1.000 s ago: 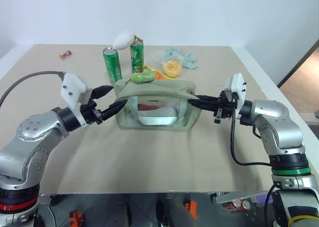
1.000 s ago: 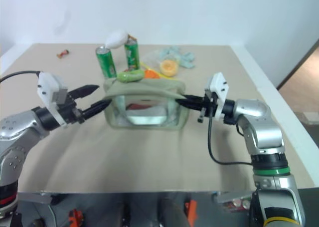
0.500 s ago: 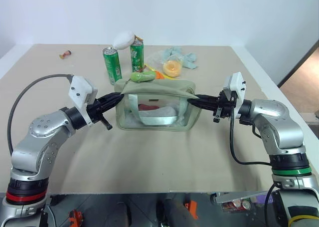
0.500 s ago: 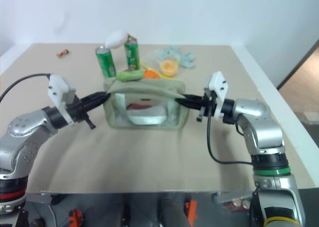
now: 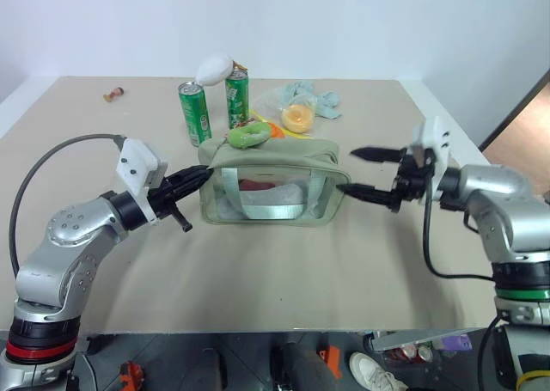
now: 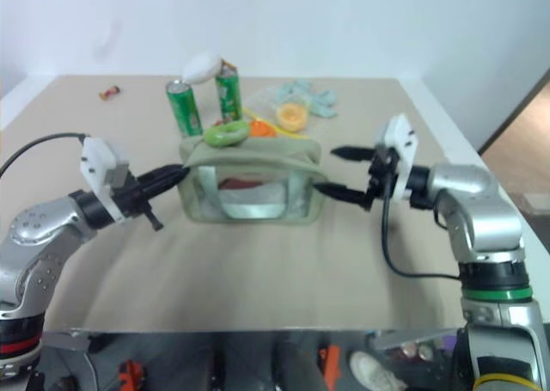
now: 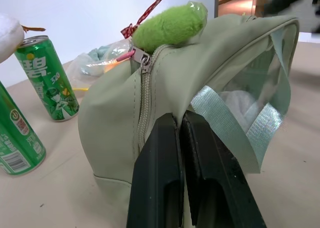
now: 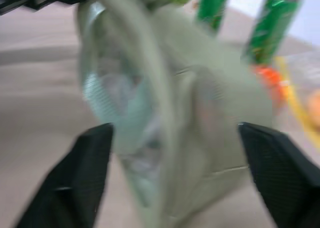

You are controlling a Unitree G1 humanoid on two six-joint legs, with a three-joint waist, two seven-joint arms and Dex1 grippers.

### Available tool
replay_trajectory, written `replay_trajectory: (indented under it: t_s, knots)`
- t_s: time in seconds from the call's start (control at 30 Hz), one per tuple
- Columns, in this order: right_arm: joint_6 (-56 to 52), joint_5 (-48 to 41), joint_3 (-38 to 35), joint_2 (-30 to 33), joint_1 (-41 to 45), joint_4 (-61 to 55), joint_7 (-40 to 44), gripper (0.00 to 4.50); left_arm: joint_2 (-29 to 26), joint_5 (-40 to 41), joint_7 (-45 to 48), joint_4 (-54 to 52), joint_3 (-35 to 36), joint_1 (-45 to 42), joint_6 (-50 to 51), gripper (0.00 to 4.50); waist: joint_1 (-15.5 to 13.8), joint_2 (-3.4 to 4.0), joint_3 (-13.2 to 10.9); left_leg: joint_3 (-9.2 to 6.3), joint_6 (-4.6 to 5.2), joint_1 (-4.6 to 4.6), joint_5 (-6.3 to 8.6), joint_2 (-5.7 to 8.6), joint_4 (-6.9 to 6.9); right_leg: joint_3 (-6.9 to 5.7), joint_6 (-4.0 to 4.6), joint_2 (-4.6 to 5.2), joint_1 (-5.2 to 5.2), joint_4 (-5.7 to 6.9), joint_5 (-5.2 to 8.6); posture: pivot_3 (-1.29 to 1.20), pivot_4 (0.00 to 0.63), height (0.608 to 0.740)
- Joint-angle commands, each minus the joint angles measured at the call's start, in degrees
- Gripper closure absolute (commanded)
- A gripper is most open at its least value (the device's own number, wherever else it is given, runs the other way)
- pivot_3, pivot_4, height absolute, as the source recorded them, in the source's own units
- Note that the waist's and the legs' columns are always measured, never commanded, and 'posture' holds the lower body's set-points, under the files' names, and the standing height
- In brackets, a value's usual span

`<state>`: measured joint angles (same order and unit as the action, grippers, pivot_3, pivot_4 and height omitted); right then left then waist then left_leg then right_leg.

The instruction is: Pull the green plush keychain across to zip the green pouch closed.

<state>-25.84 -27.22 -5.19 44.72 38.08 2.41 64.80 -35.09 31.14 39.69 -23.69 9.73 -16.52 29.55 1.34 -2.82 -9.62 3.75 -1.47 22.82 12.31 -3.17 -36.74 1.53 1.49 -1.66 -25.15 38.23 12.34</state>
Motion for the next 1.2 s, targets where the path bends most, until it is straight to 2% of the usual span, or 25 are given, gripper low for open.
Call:
replay_trajectory:
  t_s: [0.03,0.27,0.4,0.63,1.07,1.1,1.2]
  knots:
    - [-0.79,-1.54,-0.90,-0.47,8.36,-1.71,-1.10,0.03,-0.55,0.28,0.91,-1.51,-0.91,1.42,0.07,4.50,0.04,0.05,0.00,0.00,0.00,-0.02,0.00,-0.01,0.00,0.01,0.00,-0.03,0.00,0.01,0.00,0.00,0.150,0.740]
    - [-5.88,-4.03,5.39,-11.54,15.88,-10.00,-6.69,0.03,0.30,0.42,0.19,-1.72,-2.07,1.34,-0.07,4.50,-0.05,0.02,0.03,-0.02,0.00,-0.04,0.00,-0.17,0.08,-0.15,0.08,-0.06,0.06,0.00,0.05,0.00,0.150,0.740]
    - [-4.98,-3.01,8.66,-16.42,17.48,-7.93,-6.65,0.03,0.92,0.70,-0.19,-2.13,-2.73,1.59,-0.02,4.50,-0.24,0.02,0.03,-0.02,0.00,0.06,0.00,-0.19,0.05,-0.17,0.05,0.08,0.04,-0.01,0.05,0.00,0.150,0.740]
    - [-0.06,1.03,11.53,-21.26,20.63,0.39,-5.79,0.03,1.51,0.75,-0.70,-2.84,-3.02,2.16,0.15,4.50,-0.21,0.02,0.03,-0.01,0.08,0.12,-0.02,0.05,-0.02,-0.10,-0.12,0.19,0.04,-0.06,0.00,0.00,0.150,0.740]
    - [6.89,8.11,15.80,-24.51,21.31,10.34,-2.87,0.03,2.10,1.04,-1.97,-3.80,-2.63,1.84,0.61,4.50,-0.22,0.02,0.03,-0.02,0.08,0.17,-0.03,-0.03,0.00,-0.20,-0.09,0.23,0.01,-0.05,0.01,0.00,0.150,0.740]
    - [7.12,8.54,15.93,-24.72,21.37,10.91,-2.98,0.55,2.13,0.99,-2.03,-3.79,-2.69,1.77,0.56,4.50,-0.22,0.02,0.03,-0.02,0.08,0.17,-0.03,-0.02,0.00,-0.20,-0.09,0.24,0.01,-0.06,0.02,0.00,0.150,0.740]
    - [7.54,9.53,15.85,-25.17,21.52,12.29,-3.04,1.54,2.24,0.90,-2.18,-3.73,-2.78,1.54,0.49,4.50,-0.22,0.02,0.03,-0.02,0.08,0.17,-0.03,-0.02,0.00,-0.19,-0.09,0.25,0.01,-0.06,0.01,0.00,0.150,0.740]
